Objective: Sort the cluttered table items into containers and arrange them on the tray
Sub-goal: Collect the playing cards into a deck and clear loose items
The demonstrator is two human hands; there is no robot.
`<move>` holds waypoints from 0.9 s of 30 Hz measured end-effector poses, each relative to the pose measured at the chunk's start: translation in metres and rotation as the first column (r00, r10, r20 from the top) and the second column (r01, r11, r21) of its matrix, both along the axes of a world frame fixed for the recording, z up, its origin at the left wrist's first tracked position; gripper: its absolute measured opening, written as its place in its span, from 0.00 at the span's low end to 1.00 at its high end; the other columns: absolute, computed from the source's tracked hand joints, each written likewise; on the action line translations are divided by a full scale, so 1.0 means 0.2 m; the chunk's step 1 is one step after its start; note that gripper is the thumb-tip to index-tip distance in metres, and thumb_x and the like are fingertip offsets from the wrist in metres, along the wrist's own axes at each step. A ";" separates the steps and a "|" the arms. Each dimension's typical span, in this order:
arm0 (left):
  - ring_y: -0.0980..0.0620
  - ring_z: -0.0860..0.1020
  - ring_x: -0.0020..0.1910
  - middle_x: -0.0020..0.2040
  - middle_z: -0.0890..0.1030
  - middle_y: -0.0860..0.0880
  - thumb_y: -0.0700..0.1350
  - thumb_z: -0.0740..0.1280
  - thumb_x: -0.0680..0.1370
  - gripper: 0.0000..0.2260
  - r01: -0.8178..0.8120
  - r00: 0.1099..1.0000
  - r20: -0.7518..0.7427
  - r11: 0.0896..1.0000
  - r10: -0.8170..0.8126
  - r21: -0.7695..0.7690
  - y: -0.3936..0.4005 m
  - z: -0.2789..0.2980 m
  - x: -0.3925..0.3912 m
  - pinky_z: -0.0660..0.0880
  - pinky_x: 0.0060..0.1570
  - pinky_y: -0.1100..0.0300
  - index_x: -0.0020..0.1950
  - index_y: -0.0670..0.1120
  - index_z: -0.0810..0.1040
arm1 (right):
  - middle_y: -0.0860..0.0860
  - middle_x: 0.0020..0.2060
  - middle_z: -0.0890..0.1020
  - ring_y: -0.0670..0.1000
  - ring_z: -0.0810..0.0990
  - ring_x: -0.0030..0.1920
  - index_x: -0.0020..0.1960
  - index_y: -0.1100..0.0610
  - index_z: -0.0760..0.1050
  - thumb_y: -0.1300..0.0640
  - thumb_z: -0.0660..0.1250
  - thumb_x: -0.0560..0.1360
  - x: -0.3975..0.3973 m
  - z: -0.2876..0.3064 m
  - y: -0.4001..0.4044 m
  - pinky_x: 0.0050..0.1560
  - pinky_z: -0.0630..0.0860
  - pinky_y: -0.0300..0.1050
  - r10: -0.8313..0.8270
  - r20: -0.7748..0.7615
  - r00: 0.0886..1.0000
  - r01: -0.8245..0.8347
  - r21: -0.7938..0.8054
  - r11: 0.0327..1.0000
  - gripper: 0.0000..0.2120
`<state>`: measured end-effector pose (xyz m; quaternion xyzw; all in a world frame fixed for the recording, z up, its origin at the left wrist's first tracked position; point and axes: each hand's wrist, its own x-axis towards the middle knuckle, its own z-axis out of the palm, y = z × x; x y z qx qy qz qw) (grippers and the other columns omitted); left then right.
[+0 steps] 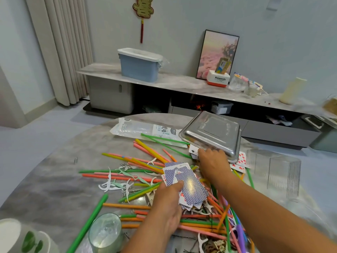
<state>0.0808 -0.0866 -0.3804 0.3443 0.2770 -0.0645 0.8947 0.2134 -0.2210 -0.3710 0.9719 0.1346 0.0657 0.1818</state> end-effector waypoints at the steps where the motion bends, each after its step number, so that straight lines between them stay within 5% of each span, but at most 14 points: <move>1: 0.37 0.83 0.53 0.54 0.85 0.38 0.31 0.63 0.82 0.11 0.003 1.000 0.002 1.000 -0.003 -0.001 0.00 0.00 0.00 0.80 0.54 0.43 0.62 0.38 0.79 | 0.54 0.55 0.82 0.57 0.80 0.56 0.63 0.53 0.74 0.57 0.61 0.80 0.00 0.00 0.00 0.57 0.70 0.53 0.000 0.024 1.000 0.000 -0.014 1.000 0.12; 6: 0.37 0.82 0.54 0.56 0.84 0.38 0.31 0.63 0.82 0.11 0.018 1.000 0.000 1.000 -0.018 0.008 0.01 -0.01 0.01 0.79 0.55 0.42 0.63 0.38 0.78 | 0.52 0.51 0.81 0.56 0.80 0.53 0.57 0.52 0.77 0.57 0.60 0.82 -0.05 0.05 -0.01 0.57 0.68 0.52 0.074 0.129 0.989 -0.072 -0.018 0.997 0.09; 10: 0.36 0.81 0.55 0.58 0.83 0.37 0.31 0.62 0.82 0.11 0.017 1.000 -0.015 1.000 -0.017 -0.008 0.01 -0.01 0.01 0.78 0.59 0.39 0.63 0.38 0.77 | 0.50 0.48 0.82 0.55 0.82 0.48 0.55 0.51 0.77 0.56 0.61 0.81 -0.15 0.14 -0.02 0.60 0.69 0.52 0.114 0.181 0.977 -0.138 0.127 0.982 0.07; 15: 0.37 0.82 0.53 0.56 0.83 0.36 0.31 0.62 0.82 0.11 0.015 0.999 -0.032 0.999 -0.017 -0.052 0.02 0.02 0.00 0.80 0.47 0.47 0.63 0.37 0.76 | 0.48 0.39 0.82 0.54 0.79 0.36 0.46 0.50 0.76 0.50 0.65 0.79 -0.31 0.27 -0.04 0.37 0.76 0.48 -0.012 0.159 0.987 -0.065 0.470 0.880 0.05; 17: 0.37 0.82 0.52 0.54 0.83 0.37 0.31 0.62 0.82 0.10 0.014 0.999 -0.042 0.999 -0.016 -0.050 0.03 0.03 -0.01 0.80 0.46 0.48 0.61 0.38 0.77 | 0.48 0.37 0.82 0.52 0.79 0.35 0.45 0.51 0.77 0.52 0.65 0.78 -0.33 0.32 -0.07 0.34 0.78 0.48 -0.105 0.070 0.992 0.032 0.662 0.749 0.05; 20: 0.39 0.83 0.49 0.51 0.84 0.38 0.32 0.62 0.82 0.09 0.004 0.999 -0.045 0.998 -0.007 -0.067 0.03 0.04 -0.02 0.81 0.48 0.47 0.60 0.38 0.77 | 0.53 0.36 0.84 0.52 0.79 0.32 0.42 0.54 0.80 0.61 0.67 0.76 -0.34 0.41 -0.12 0.33 0.76 0.49 -0.128 -0.131 0.983 0.167 0.927 0.335 0.05; 23: 0.41 0.85 0.45 0.49 0.86 0.39 0.39 0.63 0.84 0.09 0.007 0.999 -0.035 0.995 -0.010 -0.103 0.04 0.04 -0.02 0.82 0.47 0.47 0.62 0.39 0.77 | 0.58 0.36 0.85 0.53 0.82 0.35 0.42 0.62 0.80 0.66 0.70 0.75 -0.36 0.47 -0.14 0.40 0.82 0.48 0.019 -0.449 0.893 0.450 0.893 -0.015 0.03; 27: 0.39 0.85 0.52 0.54 0.85 0.38 0.53 0.67 0.80 0.20 0.097 0.995 0.046 0.968 -0.088 -0.230 0.08 0.07 -0.01 0.82 0.52 0.43 0.63 0.40 0.79 | 0.58 0.42 0.85 0.52 0.82 0.35 0.48 0.64 0.82 0.66 0.73 0.75 -0.41 0.40 -0.13 0.35 0.81 0.43 0.158 -0.678 0.717 0.689 0.724 -0.020 0.03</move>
